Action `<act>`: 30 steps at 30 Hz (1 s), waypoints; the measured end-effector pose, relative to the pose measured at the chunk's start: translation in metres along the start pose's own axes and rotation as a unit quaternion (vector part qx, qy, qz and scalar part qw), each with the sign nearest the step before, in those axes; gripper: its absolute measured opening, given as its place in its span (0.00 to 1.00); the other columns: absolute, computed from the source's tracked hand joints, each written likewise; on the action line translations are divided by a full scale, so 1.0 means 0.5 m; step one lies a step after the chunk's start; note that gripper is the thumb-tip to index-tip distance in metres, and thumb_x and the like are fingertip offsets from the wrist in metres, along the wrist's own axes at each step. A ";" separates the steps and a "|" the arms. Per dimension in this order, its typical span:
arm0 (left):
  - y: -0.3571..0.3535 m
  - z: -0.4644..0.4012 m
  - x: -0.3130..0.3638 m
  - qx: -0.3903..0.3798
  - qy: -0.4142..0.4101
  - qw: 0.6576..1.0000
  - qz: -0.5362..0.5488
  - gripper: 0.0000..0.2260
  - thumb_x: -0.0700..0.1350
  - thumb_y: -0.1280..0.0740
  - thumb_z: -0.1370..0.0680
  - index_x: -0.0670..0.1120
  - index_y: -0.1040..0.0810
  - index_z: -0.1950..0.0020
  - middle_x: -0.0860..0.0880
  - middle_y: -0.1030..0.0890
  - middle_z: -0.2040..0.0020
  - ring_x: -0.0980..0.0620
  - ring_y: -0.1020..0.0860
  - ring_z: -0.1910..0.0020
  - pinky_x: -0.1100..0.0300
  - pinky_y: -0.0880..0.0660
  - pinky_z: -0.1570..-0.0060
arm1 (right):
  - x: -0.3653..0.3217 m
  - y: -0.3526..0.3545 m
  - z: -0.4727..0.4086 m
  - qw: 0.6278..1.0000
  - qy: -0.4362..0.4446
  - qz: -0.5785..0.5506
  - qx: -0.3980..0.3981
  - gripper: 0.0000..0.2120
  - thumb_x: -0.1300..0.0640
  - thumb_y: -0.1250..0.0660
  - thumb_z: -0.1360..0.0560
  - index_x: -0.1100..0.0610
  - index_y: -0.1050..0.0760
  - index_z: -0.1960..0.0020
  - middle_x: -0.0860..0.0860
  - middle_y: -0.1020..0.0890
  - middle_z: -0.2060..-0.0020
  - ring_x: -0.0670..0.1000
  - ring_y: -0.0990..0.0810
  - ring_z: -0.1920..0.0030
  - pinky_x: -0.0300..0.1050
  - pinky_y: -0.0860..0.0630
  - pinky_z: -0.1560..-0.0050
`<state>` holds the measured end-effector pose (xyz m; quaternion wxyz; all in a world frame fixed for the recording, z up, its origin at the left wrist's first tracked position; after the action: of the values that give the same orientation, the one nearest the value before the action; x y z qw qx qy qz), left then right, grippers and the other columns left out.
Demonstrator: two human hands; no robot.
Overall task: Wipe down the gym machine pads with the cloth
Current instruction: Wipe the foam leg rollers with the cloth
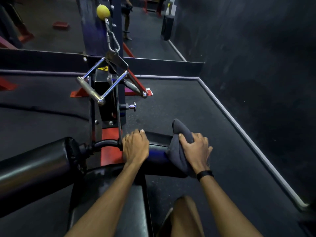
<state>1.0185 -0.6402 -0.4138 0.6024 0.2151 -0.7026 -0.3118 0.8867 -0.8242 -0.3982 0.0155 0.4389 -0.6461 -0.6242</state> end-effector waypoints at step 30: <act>-0.021 0.004 -0.020 0.003 -0.062 0.998 -0.008 0.34 0.58 0.60 0.21 0.40 0.23 0.33 0.42 0.19 0.37 0.45 0.24 0.35 0.49 0.51 0.22 | -0.011 -0.004 0.014 0.999 0.010 0.032 0.030 0.18 0.36 0.38 0.26 0.48 0.19 0.54 0.47 0.20 0.50 0.55 0.27 0.44 0.56 0.38 0.44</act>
<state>1.0178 -0.6404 -0.4282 0.5544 0.2030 -0.7378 -0.3273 0.8872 -0.8151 -0.3986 0.0286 0.4243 -0.6778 -0.5998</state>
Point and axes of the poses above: each hand's wrist, its own z-axis away from the middle knuckle, its own y-axis out of the back of the hand, x = y × z, the point moved 4 cm from there along -z, towards the middle knuckle
